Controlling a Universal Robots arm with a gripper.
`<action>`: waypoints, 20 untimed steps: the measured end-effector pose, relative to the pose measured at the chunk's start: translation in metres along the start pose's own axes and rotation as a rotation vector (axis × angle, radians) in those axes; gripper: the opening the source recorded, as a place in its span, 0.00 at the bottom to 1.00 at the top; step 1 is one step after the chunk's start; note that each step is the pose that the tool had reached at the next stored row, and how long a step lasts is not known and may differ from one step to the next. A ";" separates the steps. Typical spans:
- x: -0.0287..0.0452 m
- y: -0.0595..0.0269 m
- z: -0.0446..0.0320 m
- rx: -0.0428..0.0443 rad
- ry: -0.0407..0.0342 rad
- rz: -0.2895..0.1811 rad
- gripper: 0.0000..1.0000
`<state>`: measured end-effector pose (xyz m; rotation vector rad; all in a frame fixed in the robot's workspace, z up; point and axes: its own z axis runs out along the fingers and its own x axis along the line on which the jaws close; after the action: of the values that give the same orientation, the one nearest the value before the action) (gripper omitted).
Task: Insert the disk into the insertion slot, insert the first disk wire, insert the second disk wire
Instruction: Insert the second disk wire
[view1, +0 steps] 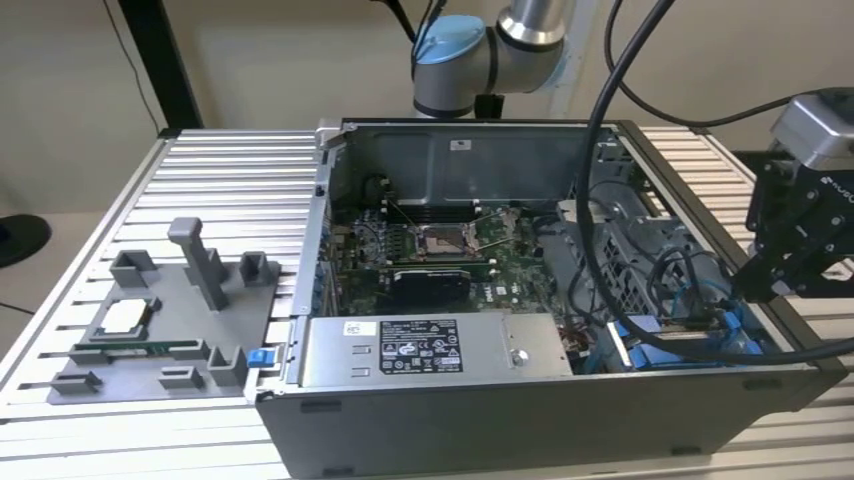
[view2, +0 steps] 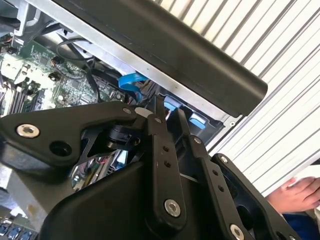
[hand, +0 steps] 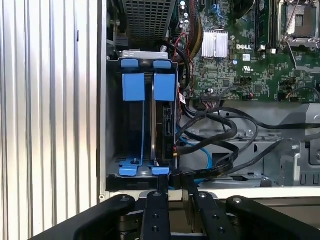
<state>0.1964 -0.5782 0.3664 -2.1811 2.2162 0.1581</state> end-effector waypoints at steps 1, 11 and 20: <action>0.0000 0.0000 0.0001 -0.0030 -0.0001 0.000 1.00; -0.0009 0.0001 0.0007 -0.0060 -0.0279 -0.001 1.00; -0.0011 0.0004 0.0018 -0.0066 -0.0651 -0.001 1.00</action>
<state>0.1959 -0.5769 0.3647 -2.1483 2.1830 0.2333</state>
